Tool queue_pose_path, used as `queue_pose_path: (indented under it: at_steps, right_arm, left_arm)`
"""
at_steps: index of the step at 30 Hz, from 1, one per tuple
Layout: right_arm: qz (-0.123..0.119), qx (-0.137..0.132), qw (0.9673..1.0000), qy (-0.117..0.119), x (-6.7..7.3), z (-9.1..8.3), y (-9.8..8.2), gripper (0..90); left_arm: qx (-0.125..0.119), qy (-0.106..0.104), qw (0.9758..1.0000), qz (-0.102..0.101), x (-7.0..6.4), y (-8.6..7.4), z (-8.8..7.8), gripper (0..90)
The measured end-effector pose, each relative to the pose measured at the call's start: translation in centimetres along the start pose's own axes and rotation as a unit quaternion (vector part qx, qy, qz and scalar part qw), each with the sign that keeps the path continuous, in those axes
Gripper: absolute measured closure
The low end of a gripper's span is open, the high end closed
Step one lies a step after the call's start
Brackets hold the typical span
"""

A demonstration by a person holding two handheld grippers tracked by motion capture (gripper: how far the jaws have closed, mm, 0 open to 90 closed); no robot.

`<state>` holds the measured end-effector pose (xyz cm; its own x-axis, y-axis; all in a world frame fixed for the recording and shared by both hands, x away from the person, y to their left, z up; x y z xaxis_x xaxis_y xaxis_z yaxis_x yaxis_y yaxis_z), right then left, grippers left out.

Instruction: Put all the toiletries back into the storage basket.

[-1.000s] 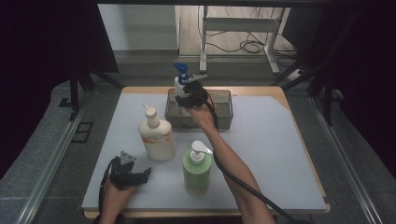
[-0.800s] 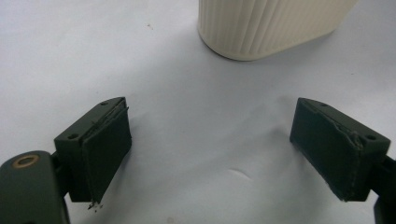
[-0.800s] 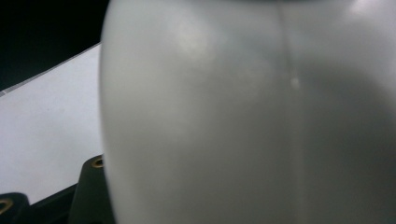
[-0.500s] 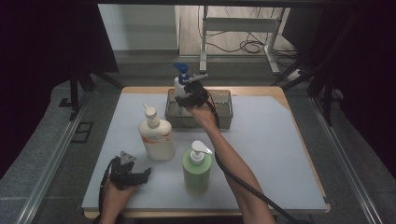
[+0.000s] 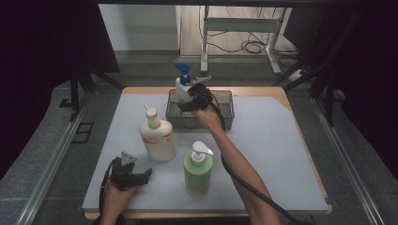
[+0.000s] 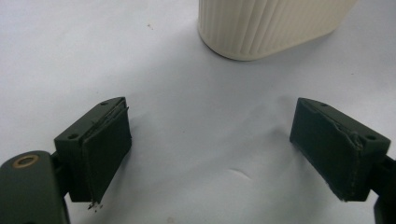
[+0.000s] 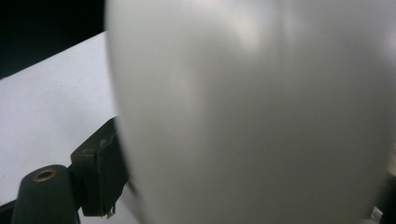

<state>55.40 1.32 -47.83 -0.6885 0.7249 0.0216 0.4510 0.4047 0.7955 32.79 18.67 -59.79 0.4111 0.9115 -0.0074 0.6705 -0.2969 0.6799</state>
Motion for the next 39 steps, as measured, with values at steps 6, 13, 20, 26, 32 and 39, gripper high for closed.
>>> queue_pose_path:
  at_steps: [6, 13, 20, 26, 32, 39]
  right_arm:
    - [0.003, 0.007, 0.9999, 0.015, 0.2, -0.8, -1.0, 14.9]
    - [0.001, 0.018, 0.9993, 0.033, 0.5, -1.7, -2.5, 17.1]
    - [0.011, 0.02, 0.9992, 0.033, -0.6, -2.7, -3.8, 33.4]
    - [0.025, 0.018, 0.9989, 0.034, -1.7, -3.7, -4.7, 49.2]
    - [0.048, 0.021, 0.9984, 0.024, -2.8, -3.9, -5.2, 69.4]
    - [0.051, 0.039, 0.9979, 0.012, -3.3, -2.7, -5.4, 84.9]
  left_arm:
    - [0.0, 0.0, 1.0, 0.0, 0.0, 0.0, 0.0, 12.1]
    - [-0.001, 0.0, 1.0, 0.0, 0.0, 0.0, 0.0, 12.1]
    - [-0.001, 0.0, 1.0, -0.001, 0.0, 0.0, 0.0, 12.1]
    - [-0.001, 0.0, 1.0, 0.0, 0.0, 0.0, 0.0, 12.1]
    - [0.0, 0.0, 1.0, 0.0, 0.0, 0.0, 0.0, 12.1]
    - [-0.001, 0.0, 1.0, -0.001, 0.0, 0.0, 0.0, 12.1]
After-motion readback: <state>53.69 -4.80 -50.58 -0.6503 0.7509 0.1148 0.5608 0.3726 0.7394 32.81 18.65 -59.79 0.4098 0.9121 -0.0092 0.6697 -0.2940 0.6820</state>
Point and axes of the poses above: each handheld gripper's, and its own axes: z roughly forward along the jaws, y roughly out of its top, x roughly to its left, the point moved 10 cm from there along z, roughly forward along the jaws, and after that the axes turned 2 degrees about z, right-handed, at the moved point
